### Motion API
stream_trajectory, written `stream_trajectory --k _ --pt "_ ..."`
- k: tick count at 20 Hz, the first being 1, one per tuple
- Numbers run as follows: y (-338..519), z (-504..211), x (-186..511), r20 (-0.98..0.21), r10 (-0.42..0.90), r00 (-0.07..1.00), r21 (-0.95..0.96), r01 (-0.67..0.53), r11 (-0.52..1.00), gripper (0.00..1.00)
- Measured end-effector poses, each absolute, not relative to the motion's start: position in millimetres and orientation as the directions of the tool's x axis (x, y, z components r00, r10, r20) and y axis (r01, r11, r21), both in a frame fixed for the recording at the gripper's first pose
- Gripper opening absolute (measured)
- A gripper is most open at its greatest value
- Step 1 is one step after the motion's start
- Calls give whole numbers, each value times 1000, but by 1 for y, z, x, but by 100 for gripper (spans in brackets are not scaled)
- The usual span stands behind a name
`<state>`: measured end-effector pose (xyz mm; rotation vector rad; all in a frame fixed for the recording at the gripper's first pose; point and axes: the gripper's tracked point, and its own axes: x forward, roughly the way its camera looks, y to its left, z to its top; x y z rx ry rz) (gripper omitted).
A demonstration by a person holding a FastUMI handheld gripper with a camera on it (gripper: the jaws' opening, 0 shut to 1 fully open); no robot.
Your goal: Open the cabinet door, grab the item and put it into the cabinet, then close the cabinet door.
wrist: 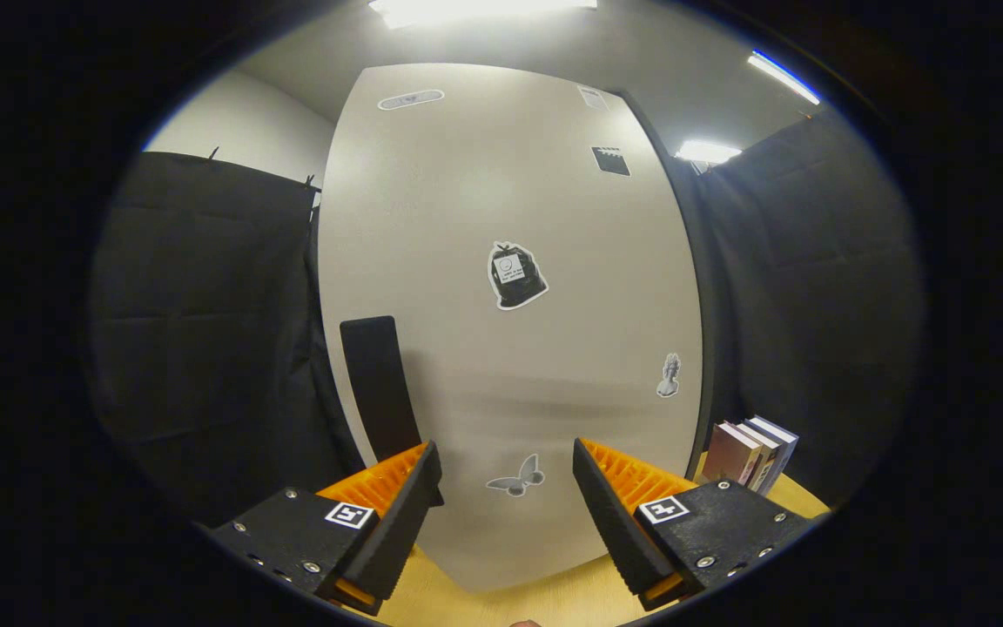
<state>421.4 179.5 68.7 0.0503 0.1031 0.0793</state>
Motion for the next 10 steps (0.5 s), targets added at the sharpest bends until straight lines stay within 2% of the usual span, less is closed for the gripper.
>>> stream_trajectory --k 10 --pt "132 80 342 -40 32 999 11 -32 999 94"
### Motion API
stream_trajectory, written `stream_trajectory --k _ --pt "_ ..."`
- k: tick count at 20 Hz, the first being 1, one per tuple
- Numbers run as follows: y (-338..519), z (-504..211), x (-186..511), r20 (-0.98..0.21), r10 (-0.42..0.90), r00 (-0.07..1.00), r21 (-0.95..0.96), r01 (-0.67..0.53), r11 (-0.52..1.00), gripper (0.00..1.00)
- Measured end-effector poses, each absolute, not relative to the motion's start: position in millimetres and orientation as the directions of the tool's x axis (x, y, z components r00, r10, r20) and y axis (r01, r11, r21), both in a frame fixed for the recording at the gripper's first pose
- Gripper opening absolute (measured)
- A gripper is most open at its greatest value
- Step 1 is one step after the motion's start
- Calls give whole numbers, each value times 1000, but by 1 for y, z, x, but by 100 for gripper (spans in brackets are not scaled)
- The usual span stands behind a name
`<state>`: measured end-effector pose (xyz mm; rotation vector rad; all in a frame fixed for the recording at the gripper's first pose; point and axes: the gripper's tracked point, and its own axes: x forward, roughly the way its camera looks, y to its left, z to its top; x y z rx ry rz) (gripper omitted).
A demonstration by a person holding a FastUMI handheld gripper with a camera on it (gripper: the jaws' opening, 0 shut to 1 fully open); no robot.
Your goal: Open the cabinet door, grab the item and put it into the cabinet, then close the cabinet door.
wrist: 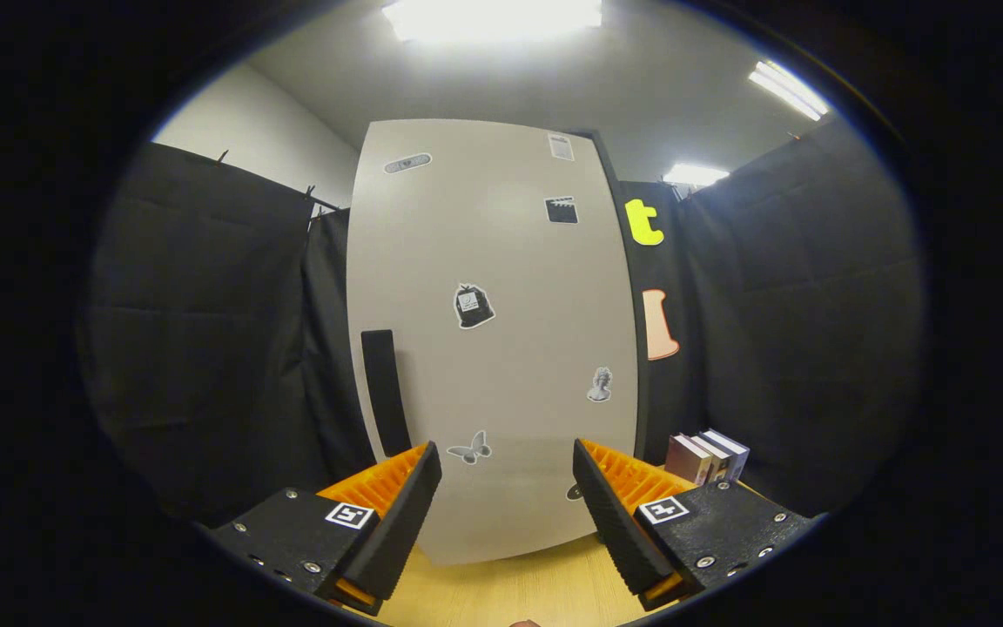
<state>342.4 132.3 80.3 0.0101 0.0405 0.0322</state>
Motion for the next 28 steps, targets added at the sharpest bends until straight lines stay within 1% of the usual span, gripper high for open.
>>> stream_trajectory --k 7,15,20,28 --pt "115 62 288 -45 11 999 10 -11 1000 94" --pt "126 31 249 -50 45 998 -7 -46 999 95" --pt "133 16 236 -50 63 997 -38 -65 997 95" --pt "135 21 232 -24 69 997 -33 -69 997 95"
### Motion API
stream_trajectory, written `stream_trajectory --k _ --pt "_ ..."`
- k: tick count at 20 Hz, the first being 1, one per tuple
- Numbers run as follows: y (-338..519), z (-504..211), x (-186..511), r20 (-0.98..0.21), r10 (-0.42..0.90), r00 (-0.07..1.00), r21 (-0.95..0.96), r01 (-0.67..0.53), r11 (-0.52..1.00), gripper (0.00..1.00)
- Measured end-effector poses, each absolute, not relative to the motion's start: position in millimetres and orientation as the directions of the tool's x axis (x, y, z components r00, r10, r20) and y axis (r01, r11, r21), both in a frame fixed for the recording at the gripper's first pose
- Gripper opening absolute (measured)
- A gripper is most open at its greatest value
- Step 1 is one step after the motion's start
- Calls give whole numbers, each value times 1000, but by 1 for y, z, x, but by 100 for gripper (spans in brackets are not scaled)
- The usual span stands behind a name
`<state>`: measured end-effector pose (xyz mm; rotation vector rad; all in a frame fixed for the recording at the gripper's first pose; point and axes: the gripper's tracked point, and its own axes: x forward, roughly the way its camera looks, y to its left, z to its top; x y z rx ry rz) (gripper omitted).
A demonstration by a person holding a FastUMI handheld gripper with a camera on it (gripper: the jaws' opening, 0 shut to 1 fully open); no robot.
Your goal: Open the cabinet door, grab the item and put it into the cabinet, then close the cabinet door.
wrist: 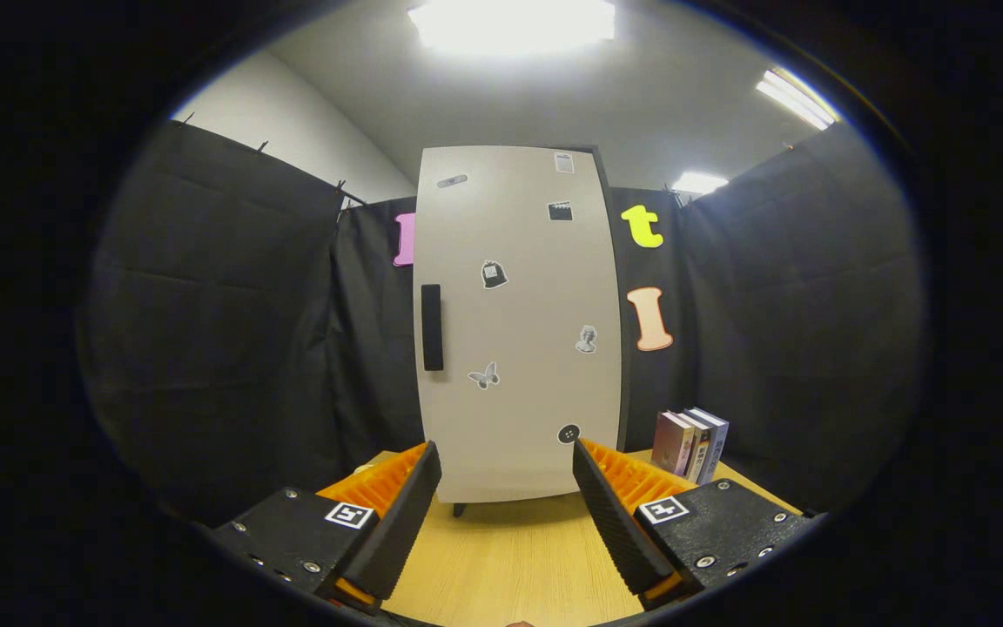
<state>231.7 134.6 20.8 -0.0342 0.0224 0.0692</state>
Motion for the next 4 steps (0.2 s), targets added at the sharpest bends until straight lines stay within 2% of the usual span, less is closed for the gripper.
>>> stream_trajectory --k 4 --pt "136 18 233 -27 73 997 -30 -74 997 95"
